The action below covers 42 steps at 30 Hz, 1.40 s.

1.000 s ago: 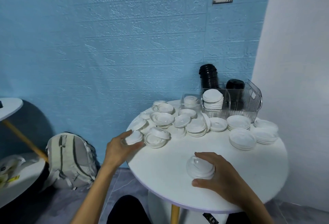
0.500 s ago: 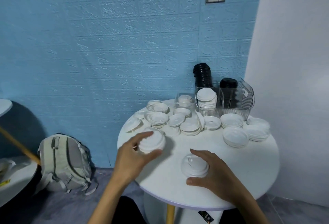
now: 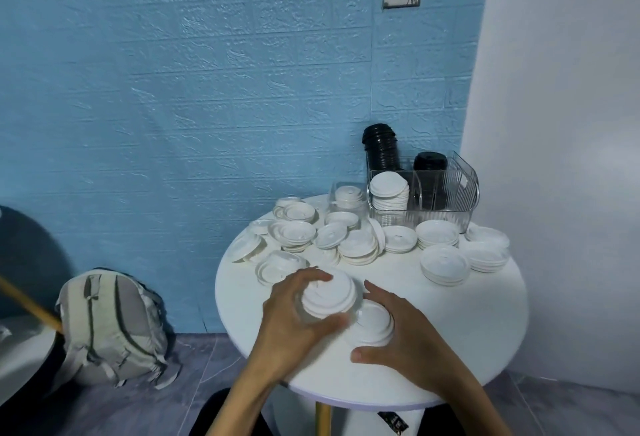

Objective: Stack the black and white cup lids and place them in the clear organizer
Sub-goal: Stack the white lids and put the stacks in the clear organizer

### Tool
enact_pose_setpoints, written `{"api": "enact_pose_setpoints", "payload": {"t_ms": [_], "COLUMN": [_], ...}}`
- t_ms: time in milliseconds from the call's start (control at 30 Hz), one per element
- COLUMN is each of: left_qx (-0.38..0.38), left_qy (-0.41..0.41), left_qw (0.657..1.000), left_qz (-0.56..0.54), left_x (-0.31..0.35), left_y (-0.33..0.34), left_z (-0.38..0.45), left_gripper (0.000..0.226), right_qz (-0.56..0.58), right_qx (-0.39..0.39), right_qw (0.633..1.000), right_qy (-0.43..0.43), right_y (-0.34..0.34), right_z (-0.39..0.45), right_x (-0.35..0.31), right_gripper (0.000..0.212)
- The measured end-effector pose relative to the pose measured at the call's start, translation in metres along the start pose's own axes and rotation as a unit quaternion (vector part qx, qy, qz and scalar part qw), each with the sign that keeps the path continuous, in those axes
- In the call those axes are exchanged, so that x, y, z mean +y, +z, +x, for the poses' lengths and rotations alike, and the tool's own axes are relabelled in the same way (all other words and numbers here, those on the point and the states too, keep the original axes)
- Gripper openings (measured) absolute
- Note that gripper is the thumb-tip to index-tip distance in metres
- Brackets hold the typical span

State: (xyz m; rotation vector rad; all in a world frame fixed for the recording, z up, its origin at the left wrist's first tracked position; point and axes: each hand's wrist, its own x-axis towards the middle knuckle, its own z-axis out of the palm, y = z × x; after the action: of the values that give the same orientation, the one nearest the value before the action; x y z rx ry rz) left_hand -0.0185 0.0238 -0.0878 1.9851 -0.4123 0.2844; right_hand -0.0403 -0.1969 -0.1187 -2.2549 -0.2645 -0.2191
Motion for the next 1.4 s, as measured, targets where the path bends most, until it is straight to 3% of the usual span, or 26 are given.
{"api": "enact_pose_setpoints", "payload": {"t_ms": [100,167,500,833,933,1033,1267,1400], "left_qx": [-0.021,-0.032,-0.066,-0.070,-0.085,-0.093,-0.104,-0.077], "left_qy": [0.020,0.026,0.063,0.072,0.079,0.087,0.098,0.117], "left_qw": [0.997,0.993,0.979,0.977,0.973,0.969,0.965,0.965], "left_qz": [0.071,0.109,0.183,0.186,0.198,0.210,0.221,0.221], "left_x": [0.015,0.017,0.011,0.011,0.012,0.013,0.008,0.005], "left_y": [0.024,0.037,0.044,0.045,0.043,0.042,0.038,0.041], "left_z": [-0.003,-0.003,-0.004,-0.001,-0.001,-0.002,-0.004,-0.005], "left_gripper": [0.056,0.054,0.053,0.049,0.047,0.047,0.031,0.034], "right_qz": [0.021,0.013,-0.013,-0.019,-0.092,-0.088,-0.096,-0.062], "right_qx": [-0.009,-0.006,0.017,-0.007,-0.058,-0.011,-0.011,-0.002], "right_qw": [1.000,1.000,0.999,1.000,0.994,0.996,0.995,0.998], "right_qy": [0.013,0.016,-0.037,-0.007,0.026,0.020,0.017,0.014], "right_y": [0.001,0.001,0.001,-0.003,0.003,0.001,0.004,0.003], "right_z": [0.000,0.000,-0.003,-0.004,0.002,-0.002,-0.005,-0.007], "right_x": [0.000,0.001,-0.001,-0.009,-0.010,-0.010,-0.014,-0.013], "right_gripper": [0.138,0.148,0.087,0.076,0.061,0.067,0.058,0.062]}}
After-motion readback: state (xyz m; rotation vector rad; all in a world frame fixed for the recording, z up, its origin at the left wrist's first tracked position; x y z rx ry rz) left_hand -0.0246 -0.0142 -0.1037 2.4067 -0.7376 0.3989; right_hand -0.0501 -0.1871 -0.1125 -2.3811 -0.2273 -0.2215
